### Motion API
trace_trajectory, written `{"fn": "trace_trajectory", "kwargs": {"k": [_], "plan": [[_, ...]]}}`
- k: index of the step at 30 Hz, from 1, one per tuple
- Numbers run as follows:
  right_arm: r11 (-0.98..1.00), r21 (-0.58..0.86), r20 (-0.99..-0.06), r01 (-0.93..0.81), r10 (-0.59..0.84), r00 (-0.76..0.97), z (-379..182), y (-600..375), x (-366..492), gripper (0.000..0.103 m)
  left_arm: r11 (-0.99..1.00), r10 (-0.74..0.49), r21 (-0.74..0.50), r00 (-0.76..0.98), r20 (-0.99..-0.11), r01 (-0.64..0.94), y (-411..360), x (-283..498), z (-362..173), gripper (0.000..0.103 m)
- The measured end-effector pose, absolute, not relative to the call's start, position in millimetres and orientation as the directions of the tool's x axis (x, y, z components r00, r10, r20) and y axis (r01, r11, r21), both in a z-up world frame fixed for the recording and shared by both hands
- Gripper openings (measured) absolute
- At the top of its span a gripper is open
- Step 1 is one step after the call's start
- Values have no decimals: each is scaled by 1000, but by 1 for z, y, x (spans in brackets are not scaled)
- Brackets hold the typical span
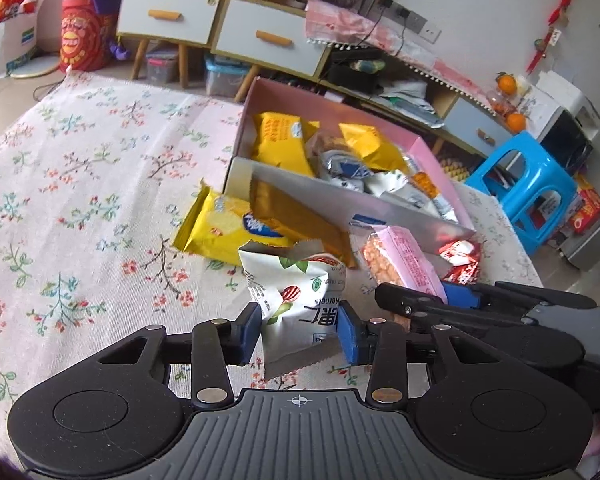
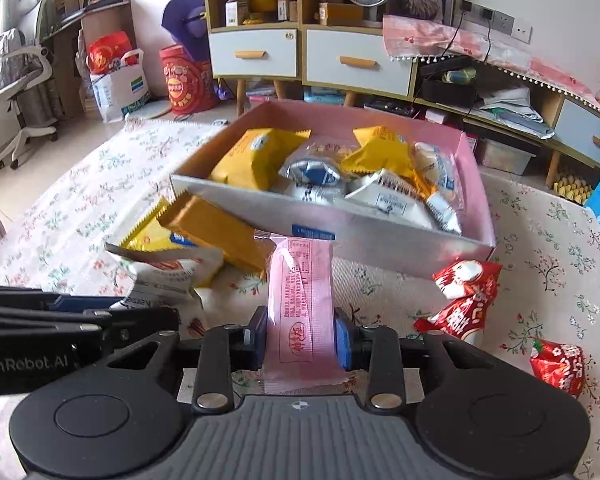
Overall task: Organize snacks
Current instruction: 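Grasp the white-green nut pack with the left tool while the right tool grasps the pink pack, then carry both packs into the pink box and open both tools to release them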
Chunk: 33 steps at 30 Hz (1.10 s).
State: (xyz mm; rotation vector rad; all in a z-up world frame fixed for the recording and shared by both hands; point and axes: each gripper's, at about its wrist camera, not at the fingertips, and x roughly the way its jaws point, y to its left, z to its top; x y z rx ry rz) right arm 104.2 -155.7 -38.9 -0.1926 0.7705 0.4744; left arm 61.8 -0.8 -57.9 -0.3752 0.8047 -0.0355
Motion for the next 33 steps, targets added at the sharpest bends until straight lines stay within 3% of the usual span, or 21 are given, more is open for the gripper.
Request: {"fn": "trace_trajectory", "kwargs": {"k": [15,28,33], "plan": [[924,86,-675,-372,329,660,-17,-181,112,22,931,-208,-359,716,-667,-64,1,61,-40,29],[929,84,-766,-360,291,573,-39,-175,115,22,879,-255,-453,658,-708,-148,13,74,-63,39],[923,85,-785,-375,294,546,-39,-173,112,22,863,-278,-481,652,-705,-152,14,74,-62,30]]}}
